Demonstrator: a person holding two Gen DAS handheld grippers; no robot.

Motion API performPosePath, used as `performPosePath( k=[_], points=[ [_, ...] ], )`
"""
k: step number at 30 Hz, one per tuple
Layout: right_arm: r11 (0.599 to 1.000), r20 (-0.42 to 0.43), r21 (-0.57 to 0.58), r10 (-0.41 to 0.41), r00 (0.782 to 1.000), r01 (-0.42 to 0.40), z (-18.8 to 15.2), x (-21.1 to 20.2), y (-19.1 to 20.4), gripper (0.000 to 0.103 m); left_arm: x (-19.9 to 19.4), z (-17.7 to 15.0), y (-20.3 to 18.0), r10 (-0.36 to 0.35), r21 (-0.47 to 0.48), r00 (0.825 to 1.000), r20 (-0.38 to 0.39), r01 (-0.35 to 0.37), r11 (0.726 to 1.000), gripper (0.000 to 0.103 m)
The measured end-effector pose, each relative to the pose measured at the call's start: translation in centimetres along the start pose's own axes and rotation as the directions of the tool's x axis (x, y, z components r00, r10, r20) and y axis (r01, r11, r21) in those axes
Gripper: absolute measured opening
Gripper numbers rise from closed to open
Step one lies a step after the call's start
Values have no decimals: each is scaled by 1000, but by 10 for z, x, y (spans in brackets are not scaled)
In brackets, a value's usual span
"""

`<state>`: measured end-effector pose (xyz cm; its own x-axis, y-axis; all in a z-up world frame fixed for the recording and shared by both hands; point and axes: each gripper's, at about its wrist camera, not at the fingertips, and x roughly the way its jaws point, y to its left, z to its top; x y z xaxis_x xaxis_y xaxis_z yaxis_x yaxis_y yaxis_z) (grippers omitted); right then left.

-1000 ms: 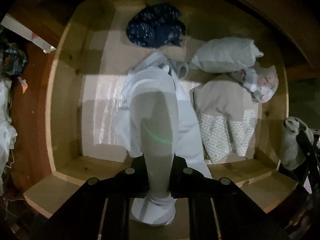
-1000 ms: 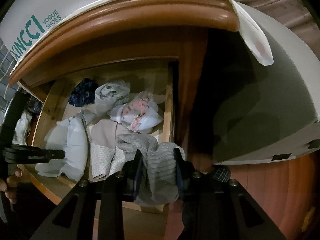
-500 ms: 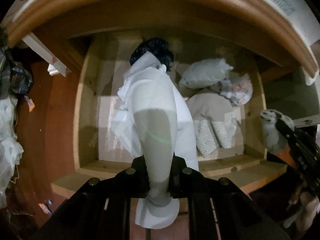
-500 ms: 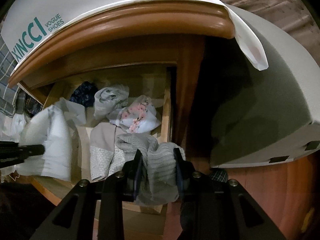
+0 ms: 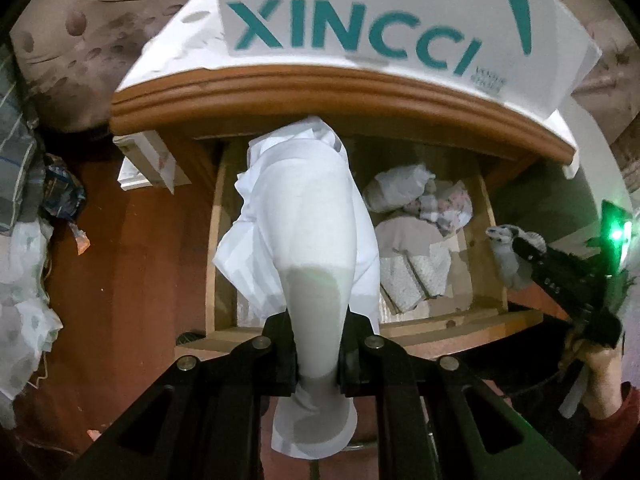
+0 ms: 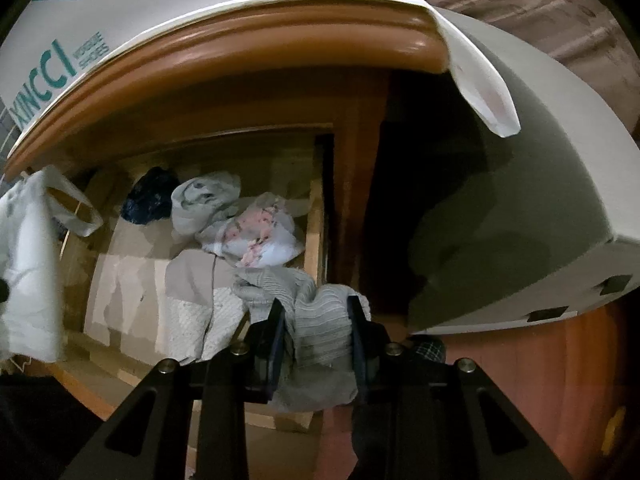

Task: Take underwear out of drawer
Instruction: 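Lift the white bra up out of the drawer with the left tool, then carry the white bra up over the shoe box with the left tool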

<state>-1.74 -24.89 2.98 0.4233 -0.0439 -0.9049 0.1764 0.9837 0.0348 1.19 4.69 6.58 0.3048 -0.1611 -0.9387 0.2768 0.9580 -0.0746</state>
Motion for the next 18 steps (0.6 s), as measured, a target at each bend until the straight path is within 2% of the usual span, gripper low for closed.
performPosePath(
  k=[5,8,18],
  points=[
    [998,13,58,-39,999,38,2,1,-8,28,-9,2,6,-15,-24,1000,24,16,1000,12],
    [994,-1,107,-29,1000,29,3,3,-14,28,-16,3,8,-29,-35,999,35,31,999,12],
    [991,-10,124,-41,999,42,3,8,-13,28,-61,11,9,-65,-17,994,92,67,998,12]
  ],
)
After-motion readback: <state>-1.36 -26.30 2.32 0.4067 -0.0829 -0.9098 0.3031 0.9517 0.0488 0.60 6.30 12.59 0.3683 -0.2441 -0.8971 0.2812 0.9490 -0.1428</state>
